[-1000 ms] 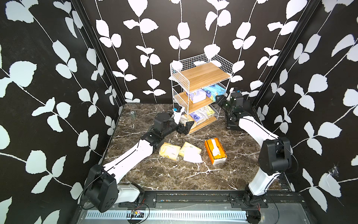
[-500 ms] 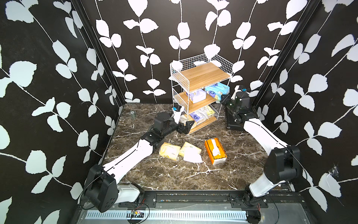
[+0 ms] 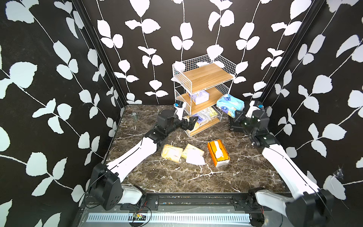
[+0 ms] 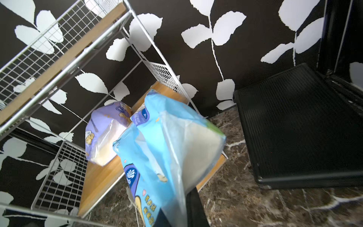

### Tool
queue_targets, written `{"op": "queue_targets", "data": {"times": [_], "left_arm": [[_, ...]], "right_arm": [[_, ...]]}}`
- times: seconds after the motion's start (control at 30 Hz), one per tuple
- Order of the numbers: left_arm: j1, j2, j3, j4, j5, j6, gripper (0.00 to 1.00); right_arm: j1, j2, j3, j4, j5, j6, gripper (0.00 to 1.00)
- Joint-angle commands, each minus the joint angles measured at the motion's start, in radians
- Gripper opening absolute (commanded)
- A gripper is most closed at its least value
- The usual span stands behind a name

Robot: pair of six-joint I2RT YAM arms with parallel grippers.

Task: Remove the tissue boxes from the shelf
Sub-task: Place the box of tissues at the center of the board.

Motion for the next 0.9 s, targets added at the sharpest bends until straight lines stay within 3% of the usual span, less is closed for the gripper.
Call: {"op": "queue_targets", "data": {"times": [0.0,0.2,0.5,0.7,0.73,0.8,0.87], "left_arm": [[-0.002,0.027,0.052,0.018,-0.036,-0.042,0.99],[-0.002,0.053,0.098,-0.022,-0.028,-0.009,0.99],[-0.002,-0.047,0.082,-0.137,-0.025,0.067,0.99],[-0.003,-0.121,0.065,-0.210,-0.036,0.114,0.99],[-0.001,-0.130,0.058,-0.220,-0.035,0.118,0.99],[-0.001,-0.147,0.043,-0.231,-0.040,0.123,0.99],[-0.001,-0.163,0.032,-0.238,-0.043,0.118,0.99]], "right_arm": [[-0.004,-0.086,-0.080,-0.084,0.044,-0.074,0.00],[-0.005,-0.186,-0.233,-0.194,0.144,-0.094,0.00],[-0.006,-0.238,-0.504,-0.096,0.223,0.052,0.00],[-0.006,-0.288,-0.603,-0.097,0.249,0.095,0.00],[-0.005,-0.291,-0.614,-0.098,0.256,0.106,0.06],[-0.005,-0.301,-0.629,-0.097,0.222,0.116,0.42],[-0.005,-0.329,-0.641,-0.107,0.195,0.141,0.61]]}}
